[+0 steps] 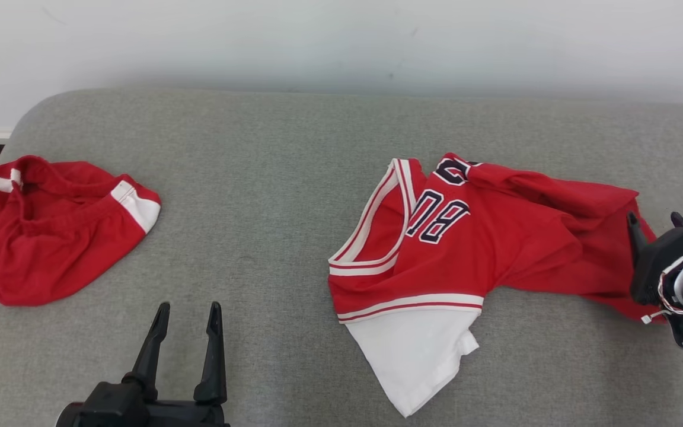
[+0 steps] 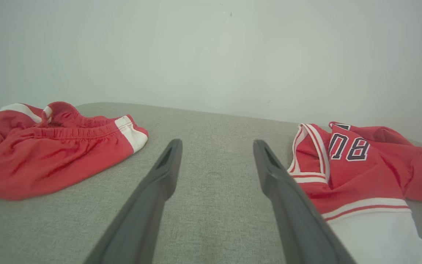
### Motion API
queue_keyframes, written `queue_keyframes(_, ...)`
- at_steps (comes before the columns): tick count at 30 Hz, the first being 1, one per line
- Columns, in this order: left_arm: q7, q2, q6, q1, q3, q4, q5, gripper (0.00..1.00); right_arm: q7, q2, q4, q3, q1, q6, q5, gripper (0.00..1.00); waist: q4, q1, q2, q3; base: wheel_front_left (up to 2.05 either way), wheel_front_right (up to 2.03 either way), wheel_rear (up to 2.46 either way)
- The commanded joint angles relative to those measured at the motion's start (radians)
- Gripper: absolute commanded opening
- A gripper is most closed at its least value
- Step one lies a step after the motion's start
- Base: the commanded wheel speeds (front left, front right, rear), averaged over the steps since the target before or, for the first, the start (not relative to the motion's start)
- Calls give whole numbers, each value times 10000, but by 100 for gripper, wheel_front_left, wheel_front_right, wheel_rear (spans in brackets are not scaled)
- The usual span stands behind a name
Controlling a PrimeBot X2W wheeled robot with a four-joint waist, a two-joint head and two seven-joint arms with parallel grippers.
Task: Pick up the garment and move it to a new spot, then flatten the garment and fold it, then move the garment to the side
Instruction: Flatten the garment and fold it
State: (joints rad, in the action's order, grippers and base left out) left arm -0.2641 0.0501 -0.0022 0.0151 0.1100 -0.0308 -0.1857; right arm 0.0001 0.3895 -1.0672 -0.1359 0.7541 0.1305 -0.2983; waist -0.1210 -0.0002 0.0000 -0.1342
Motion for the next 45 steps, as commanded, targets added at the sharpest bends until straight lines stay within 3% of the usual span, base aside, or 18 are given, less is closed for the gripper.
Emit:
queue_keyframes(1,-3,7,-54,27,-52,60,50,100,31,68,-31,116,-199,6,-125,100,160,2,0,-9,0,0,0)
queue_keyframes(11,-3,7,-315,270,-243,205,335,100,301,277,-177,392,78,6,-505,100,-116,2,0,-637,0,0,0)
queue_keyframes(25,-3,5,-349,578,-236,363,277,100,413,638,-525,507,694,6,-432,100,-387,2,0,-1355,0,0,0)
queue_keyframes(36,-2,7,-319,595,-279,260,326,100,674,391,-554,122,637,6,-581,100,-278,2,0,-1379,0,0,0)
queue_keyframes(45,-2,5,-458,636,-262,241,463,100,661,650,-851,255,885,6,-752,100,-449,2,0,-1548,0,0,0)
